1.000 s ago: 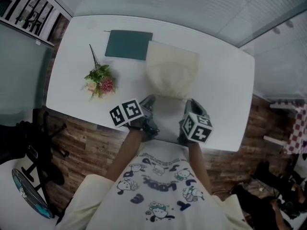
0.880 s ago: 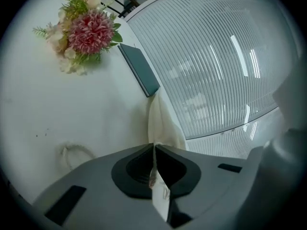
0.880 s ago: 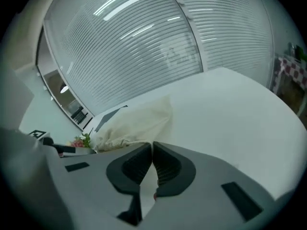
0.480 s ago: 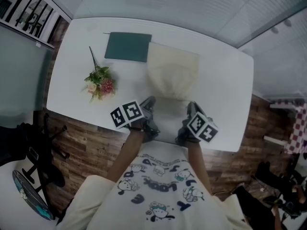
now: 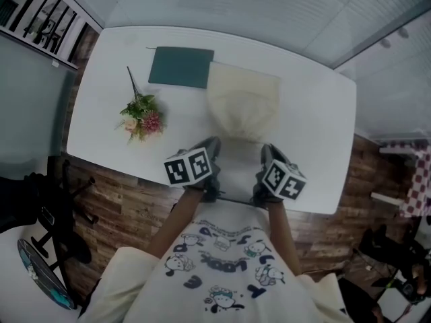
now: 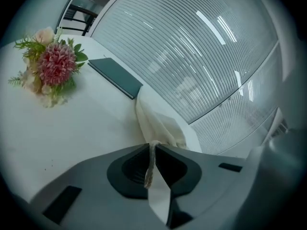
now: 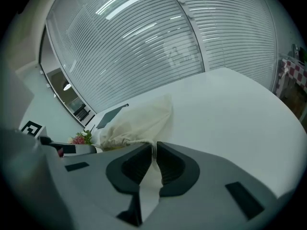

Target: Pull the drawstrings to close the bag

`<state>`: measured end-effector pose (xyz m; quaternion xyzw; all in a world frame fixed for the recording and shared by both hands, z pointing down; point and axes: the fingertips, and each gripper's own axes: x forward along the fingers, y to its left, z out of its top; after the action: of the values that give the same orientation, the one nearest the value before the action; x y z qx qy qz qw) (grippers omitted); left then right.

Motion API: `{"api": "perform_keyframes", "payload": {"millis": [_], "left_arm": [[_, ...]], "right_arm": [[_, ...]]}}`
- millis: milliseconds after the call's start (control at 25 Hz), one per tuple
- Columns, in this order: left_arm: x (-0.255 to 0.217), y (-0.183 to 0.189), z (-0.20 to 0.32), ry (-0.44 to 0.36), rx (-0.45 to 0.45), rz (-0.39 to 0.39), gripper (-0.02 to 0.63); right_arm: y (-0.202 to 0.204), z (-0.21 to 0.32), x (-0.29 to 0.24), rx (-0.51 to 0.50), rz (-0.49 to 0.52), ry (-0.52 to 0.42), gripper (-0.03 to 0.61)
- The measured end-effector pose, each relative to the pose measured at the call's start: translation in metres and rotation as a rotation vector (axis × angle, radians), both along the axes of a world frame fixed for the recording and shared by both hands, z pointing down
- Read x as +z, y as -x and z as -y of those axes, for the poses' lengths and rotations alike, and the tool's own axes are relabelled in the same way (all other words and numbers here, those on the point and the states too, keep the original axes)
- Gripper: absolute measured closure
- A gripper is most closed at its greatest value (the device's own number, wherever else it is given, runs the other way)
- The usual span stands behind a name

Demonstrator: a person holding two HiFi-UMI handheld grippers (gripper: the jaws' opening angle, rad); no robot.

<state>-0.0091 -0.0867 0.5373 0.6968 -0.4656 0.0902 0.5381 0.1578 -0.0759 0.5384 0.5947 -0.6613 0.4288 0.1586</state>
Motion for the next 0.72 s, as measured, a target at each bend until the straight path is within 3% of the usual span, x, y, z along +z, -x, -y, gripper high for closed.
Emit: {"api": "perform_keyframes", "payload": {"millis": [120,200,240,520,720], "left_arm": [[0.0,0.005,-0.005,-0.006,0.026,0.026,0.531],[-0.002,0.012,-0.007,-0.022,0.036,0.054,0.46],[-0.003,0.017,-0.008,-0.031,0.04,0.073,0.457],[-0.022,0.032,-0.01,-0.11,0.097,0.174,0.457],[-0.056,0.021,0.003,-0.237,0.135,0.236,0.457]], "right_arm": [[-0.002,-0.004,-0.002,-0.013,-0.019,0.0,0.54],[-0.004,-0.007,-0.004,-0.031,-0.029,-0.005,0.461],[-0.005,-0.009,-0.005,-0.04,-0.03,-0.005,0.405],[-0.015,-0.021,-0.024,-0.109,-0.03,-0.017,0.394],[-0.011,-0.004,-0.066,-0.135,-0.117,-0.144,0.394]]}}
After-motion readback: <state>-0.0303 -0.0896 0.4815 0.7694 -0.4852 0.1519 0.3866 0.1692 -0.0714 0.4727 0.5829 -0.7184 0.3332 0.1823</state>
